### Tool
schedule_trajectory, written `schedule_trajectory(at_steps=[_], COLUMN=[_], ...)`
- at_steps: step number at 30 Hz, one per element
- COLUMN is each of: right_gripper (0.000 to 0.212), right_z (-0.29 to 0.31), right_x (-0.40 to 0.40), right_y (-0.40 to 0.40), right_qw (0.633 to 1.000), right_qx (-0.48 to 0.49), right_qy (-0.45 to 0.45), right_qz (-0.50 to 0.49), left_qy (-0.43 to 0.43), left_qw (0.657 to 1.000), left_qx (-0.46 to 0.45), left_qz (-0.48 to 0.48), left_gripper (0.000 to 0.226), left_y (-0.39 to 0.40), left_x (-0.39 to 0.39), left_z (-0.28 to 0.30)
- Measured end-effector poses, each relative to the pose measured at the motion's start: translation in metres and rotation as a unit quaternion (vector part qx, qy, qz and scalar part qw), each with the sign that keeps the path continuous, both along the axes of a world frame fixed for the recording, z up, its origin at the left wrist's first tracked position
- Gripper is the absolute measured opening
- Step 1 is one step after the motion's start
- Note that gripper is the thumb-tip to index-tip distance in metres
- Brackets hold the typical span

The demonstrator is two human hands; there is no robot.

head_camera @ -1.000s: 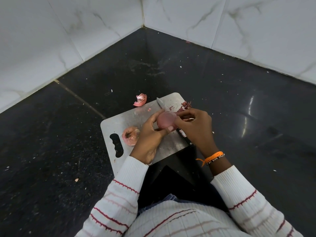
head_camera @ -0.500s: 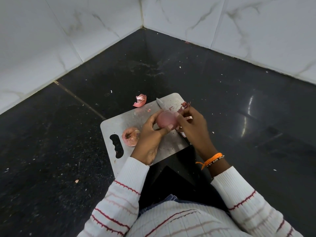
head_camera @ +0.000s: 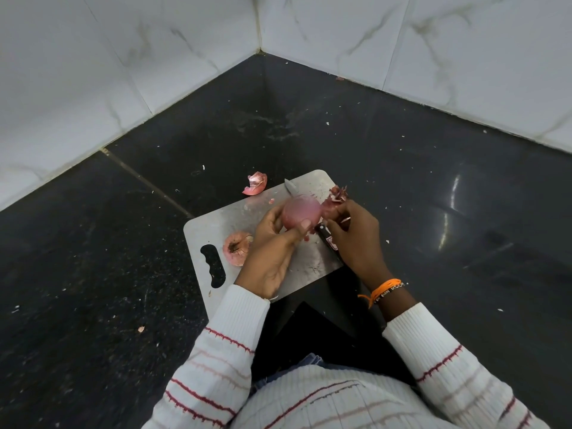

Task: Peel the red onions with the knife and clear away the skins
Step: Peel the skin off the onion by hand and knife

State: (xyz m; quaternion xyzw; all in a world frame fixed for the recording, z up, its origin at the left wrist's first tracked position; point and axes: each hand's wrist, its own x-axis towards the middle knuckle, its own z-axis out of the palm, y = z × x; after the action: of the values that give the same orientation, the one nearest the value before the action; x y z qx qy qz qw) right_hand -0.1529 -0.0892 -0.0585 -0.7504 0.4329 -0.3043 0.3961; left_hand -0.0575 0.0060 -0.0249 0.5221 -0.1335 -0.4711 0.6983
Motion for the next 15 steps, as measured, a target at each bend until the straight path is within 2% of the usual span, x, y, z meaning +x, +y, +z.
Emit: schedule_trajectory(at_steps=[3,5,8,11,15], right_gripper=[0.026,0.031,0.021,0.011,0.011], right_z=[0.000,0.004,0.012,0.013,0.015], right_x=[0.000,0.001,0.004,0.004,0.002], right_y=[-0.001,0.000,0.003,0.004,0.002], right_qw=[1.000,0.996,0.985,0.986,0.983], right_qx=[0.020,0.068,0.125,0.110,0.121], right_qy=[-0.020,-0.061,-0.121,-0.124,-0.137], right_qz=[0.006,0.002,-0.003,0.000,-0.018], left_qy=[0.028,0.031,0.021,0.021,0.021], left_qw=[1.000,0.999,1.000,0.999,0.999], left_qx=[-0.010,-0.008,0.000,0.006,0.031], left_qz=[-0.001,-0.013,-0.023,-0.024,-0.010], left_gripper=[0.037,0.039,0.045,0.046,0.041], left_y=[0.000,0.001,0.002,0.002,-0.001], left_x=[0.003,0.003,0.003,0.003,0.003], left_z=[-0.002,-0.003,-0.005,-0.004,-0.005])
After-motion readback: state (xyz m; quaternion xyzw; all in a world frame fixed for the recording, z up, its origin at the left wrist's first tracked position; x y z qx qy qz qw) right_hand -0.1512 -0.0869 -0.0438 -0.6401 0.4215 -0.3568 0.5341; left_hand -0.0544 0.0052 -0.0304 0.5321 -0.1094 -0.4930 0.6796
